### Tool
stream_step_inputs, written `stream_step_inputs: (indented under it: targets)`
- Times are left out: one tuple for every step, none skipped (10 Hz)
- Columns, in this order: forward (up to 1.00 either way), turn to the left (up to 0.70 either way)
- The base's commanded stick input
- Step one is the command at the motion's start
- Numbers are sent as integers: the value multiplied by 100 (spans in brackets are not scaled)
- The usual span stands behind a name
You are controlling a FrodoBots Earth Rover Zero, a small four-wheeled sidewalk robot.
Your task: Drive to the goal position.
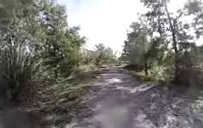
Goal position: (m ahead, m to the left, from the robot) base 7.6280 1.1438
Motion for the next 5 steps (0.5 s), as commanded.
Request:
stream_step_inputs:
  targets:
    - [85,-14]
    - [85,-29]
    - [85,0]
    - [85,0]
    - [85,0]
